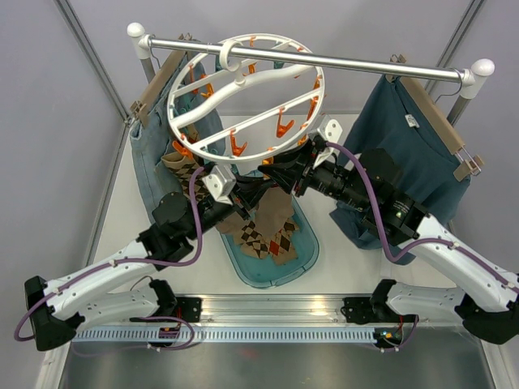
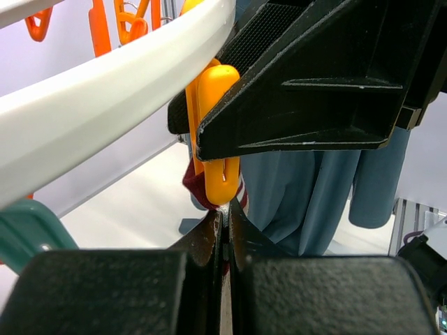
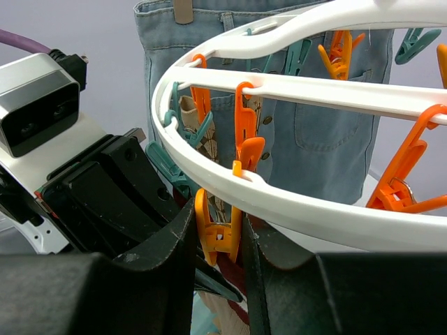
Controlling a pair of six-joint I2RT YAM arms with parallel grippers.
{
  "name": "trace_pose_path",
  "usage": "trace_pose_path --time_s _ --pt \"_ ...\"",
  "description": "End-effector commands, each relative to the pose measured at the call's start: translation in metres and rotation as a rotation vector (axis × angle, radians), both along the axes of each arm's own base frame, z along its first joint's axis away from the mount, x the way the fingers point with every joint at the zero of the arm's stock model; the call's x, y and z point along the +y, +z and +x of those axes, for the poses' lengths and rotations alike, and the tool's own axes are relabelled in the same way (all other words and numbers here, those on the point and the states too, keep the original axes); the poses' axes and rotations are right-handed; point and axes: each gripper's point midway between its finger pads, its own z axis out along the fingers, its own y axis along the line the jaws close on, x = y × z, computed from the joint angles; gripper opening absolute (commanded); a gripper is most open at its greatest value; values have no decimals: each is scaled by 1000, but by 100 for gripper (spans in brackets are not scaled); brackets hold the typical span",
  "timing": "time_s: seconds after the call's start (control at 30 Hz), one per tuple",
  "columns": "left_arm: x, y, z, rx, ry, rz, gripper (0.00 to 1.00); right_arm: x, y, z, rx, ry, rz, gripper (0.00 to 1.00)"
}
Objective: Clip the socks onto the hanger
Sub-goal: Clamp the sock onto the hanger.
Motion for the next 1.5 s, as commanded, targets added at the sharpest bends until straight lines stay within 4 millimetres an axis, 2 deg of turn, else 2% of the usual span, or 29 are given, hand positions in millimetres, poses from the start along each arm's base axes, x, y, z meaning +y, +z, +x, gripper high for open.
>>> trace_pose_path --time_s 0.0,0.2,0.4,0.5,0.53,0.67,0.83,0.93,1.07,1.2,1.37,1.47 --pt "6 42 -12 -57 -39 -113 2 -1 16 -1 -25 -5 34 2" --pt "7 44 -14 -62 -46 -122 2 -3 16 -2 -24 -9 37 9" --pt "8 47 -16 -66 -52 -130 2 -2 15 -3 -19 -7 38 31" --pt "8 47 -18 -67 -59 -129 2 -3 17 -4 -20 -6 43 45" --pt "9 47 -18 -65 -58 -130 2 -4 18 -4 -20 -6 45 53" --pt "10 46 -16 -52 -49 -132 3 -4 18 -6 -15 1 44 66" --pt "14 41 -10 -15 -12 -121 3 -9 25 -10 0 -1 62 73" --pt "26 35 4 43 90 -116 3 -18 29 -11 21 -32 74 74" --pt "53 32 24 117 264 -133 3 -35 27 -8 56 -100 77 75" --pt "80 26 37 178 417 -118 3 -63 27 1 94 -240 93 75" --pt "113 31 41 214 552 -126 3 -92 6 17 160 -417 66 75" --pt "127 34 41 227 599 -124 3 -94 -12 20 187 -445 29 75"
